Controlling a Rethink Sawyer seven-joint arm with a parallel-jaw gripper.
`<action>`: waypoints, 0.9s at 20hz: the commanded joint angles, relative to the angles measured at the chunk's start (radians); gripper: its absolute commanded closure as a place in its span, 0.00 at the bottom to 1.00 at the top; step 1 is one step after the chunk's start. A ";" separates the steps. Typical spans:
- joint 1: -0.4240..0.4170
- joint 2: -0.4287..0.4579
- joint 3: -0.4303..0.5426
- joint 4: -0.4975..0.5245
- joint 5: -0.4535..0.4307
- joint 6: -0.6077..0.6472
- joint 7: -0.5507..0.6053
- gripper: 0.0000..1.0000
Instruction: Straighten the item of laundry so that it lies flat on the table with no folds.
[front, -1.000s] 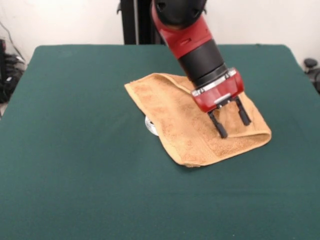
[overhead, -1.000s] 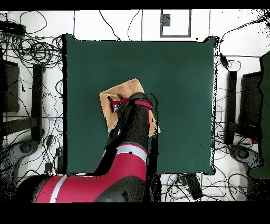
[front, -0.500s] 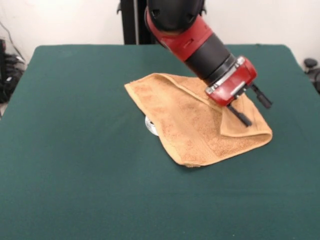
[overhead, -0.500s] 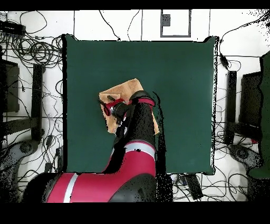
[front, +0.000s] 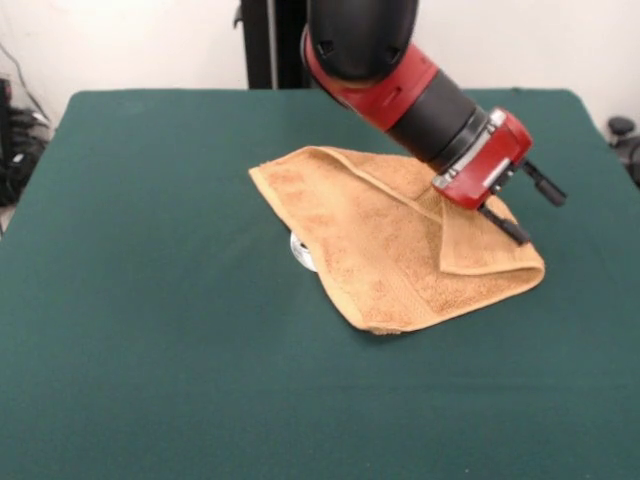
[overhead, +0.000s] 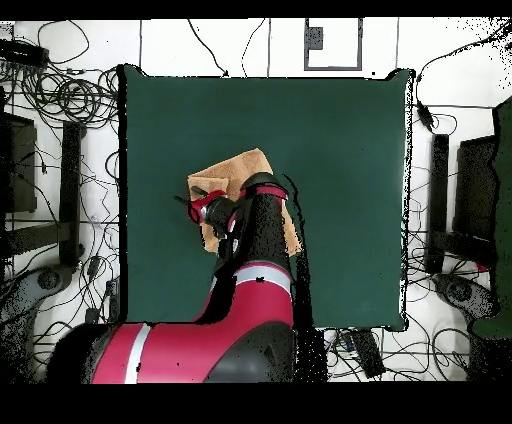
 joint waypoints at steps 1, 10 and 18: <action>0.031 0.002 0.060 0.037 0.018 0.106 0.199 0.00; 0.002 -0.021 -0.125 0.067 0.269 0.378 -0.407 0.00; -0.021 0.013 -0.112 0.016 0.230 0.369 -0.357 0.00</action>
